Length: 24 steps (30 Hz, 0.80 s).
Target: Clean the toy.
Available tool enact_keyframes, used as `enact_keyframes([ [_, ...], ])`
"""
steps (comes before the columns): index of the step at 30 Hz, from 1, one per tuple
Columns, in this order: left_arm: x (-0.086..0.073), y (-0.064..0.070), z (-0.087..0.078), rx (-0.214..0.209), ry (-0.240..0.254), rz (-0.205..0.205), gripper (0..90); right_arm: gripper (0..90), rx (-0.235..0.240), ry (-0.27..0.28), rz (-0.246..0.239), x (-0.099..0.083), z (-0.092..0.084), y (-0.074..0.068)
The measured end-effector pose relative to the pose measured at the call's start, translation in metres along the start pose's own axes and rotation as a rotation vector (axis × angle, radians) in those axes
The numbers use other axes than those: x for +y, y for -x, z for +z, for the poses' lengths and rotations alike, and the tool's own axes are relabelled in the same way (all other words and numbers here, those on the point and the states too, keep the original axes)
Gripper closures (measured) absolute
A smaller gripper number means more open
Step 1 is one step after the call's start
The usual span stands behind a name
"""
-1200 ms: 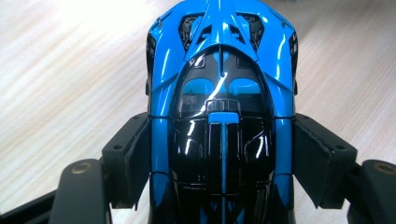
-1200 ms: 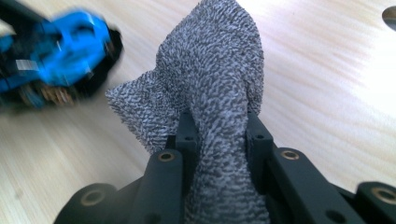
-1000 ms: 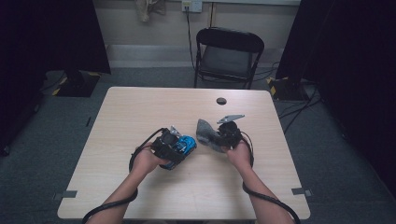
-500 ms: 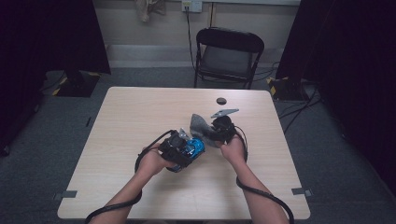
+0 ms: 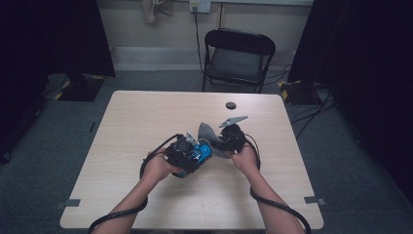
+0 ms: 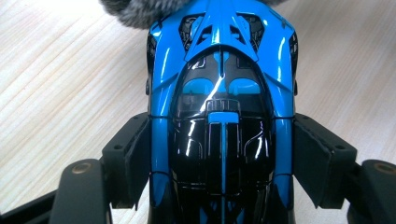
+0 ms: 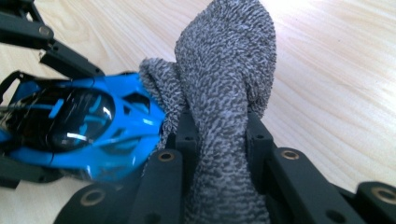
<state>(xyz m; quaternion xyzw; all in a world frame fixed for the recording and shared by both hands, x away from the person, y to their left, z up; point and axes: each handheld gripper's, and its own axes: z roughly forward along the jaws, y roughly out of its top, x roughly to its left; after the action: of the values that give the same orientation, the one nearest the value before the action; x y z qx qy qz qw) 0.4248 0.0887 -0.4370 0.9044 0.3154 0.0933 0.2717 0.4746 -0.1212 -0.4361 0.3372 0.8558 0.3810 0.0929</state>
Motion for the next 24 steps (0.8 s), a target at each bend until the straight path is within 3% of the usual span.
enact_keyframes([
  [9, -0.002, -0.007, -0.001, 0.018, -0.007, -0.027, 28.2, 73.6, 0.013, 0.004, 0.019, -0.012, -0.002, 0.002],
  [24, -0.006, -0.026, -0.001, 0.058, -0.012, -0.105, 28.3, 73.5, 0.029, -0.007, -0.019, -0.017, -0.008, -0.012],
])
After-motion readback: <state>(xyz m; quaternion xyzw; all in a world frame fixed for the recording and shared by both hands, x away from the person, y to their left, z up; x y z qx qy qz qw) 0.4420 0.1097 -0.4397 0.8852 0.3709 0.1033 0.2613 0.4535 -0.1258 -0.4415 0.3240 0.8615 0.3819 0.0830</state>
